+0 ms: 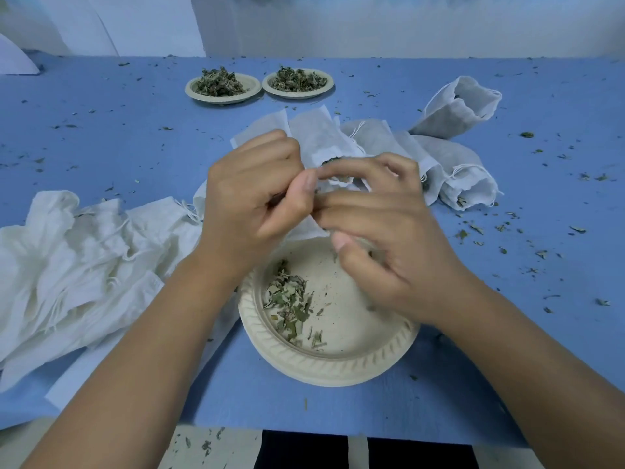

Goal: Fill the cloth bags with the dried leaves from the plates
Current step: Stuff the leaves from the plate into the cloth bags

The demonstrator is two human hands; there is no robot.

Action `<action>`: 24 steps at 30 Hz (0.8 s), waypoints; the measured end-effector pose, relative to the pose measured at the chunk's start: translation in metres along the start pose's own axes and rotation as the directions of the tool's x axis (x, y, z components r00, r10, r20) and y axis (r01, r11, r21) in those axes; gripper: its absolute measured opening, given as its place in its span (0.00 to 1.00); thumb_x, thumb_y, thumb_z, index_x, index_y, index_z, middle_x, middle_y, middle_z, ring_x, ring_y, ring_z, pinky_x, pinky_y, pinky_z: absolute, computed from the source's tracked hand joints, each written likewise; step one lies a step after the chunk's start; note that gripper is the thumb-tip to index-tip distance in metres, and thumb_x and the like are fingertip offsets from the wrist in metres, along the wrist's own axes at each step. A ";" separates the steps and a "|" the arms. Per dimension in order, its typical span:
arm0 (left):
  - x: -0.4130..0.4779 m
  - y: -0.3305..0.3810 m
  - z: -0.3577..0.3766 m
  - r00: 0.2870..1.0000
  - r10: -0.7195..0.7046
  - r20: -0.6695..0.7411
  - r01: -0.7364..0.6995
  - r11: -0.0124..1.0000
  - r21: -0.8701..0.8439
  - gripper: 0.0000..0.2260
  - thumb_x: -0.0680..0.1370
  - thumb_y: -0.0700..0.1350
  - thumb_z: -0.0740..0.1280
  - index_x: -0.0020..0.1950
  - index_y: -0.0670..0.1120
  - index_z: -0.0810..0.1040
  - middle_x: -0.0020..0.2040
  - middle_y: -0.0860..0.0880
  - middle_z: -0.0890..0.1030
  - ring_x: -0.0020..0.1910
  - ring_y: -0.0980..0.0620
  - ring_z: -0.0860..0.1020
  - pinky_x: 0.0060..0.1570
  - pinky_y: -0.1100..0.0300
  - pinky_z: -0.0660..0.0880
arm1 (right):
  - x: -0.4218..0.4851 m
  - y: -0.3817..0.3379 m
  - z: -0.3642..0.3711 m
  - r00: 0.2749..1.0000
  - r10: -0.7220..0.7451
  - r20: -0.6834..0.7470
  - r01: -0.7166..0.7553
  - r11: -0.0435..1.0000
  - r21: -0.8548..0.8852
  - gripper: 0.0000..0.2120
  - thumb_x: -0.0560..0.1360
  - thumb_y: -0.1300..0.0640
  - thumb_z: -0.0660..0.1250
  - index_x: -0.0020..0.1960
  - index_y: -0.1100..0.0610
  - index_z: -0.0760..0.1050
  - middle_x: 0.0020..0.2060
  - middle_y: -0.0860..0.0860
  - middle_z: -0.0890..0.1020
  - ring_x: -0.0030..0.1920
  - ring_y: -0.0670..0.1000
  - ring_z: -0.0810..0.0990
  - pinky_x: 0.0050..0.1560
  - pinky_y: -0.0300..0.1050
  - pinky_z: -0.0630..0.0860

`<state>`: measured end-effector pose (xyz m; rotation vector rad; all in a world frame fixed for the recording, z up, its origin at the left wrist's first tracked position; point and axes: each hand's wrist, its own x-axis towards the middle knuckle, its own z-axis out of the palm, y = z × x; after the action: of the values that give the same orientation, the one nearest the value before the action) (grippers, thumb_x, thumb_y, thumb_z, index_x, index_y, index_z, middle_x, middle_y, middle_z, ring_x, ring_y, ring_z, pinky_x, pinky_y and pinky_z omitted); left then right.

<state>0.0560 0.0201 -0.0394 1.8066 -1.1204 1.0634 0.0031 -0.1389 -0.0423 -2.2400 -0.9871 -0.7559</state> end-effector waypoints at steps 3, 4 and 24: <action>0.000 0.004 0.004 0.998 0.039 0.047 -0.039 0.999 -0.006 0.21 0.83 0.41 0.56 0.29 0.43 0.68 0.32 0.51 0.61 0.31 0.52 0.60 0.36 0.63 0.58 | 0.000 -0.002 0.010 0.995 0.022 0.097 -0.020 0.999 -0.025 0.07 0.72 0.58 0.58 0.38 0.50 0.61 0.40 0.39 0.69 0.67 0.55 0.70 0.69 0.61 0.55; 0.000 0.003 0.004 0.998 0.041 0.053 -0.041 0.999 0.001 0.21 0.83 0.42 0.56 0.29 0.43 0.69 0.32 0.51 0.61 0.31 0.52 0.60 0.36 0.63 0.58 | 0.000 -0.001 0.012 0.993 0.034 0.113 -0.032 0.999 -0.024 0.10 0.71 0.60 0.60 0.39 0.49 0.60 0.40 0.39 0.69 0.68 0.56 0.70 0.70 0.63 0.54; -0.001 -0.008 -0.004 0.998 -0.042 -0.050 0.046 0.996 0.076 0.24 0.83 0.41 0.55 0.27 0.39 0.68 0.25 0.44 0.64 0.29 0.48 0.62 0.35 0.64 0.57 | -0.002 -0.003 0.003 0.754 0.200 0.625 -0.468 0.832 0.299 0.19 0.73 0.69 0.62 0.61 0.55 0.76 0.48 0.44 0.73 0.46 0.42 0.75 0.53 0.37 0.74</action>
<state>0.0626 0.0264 -0.0399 1.8466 -1.0186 1.1323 -0.0001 -0.1358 -0.0452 -2.1603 -0.8410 0.3264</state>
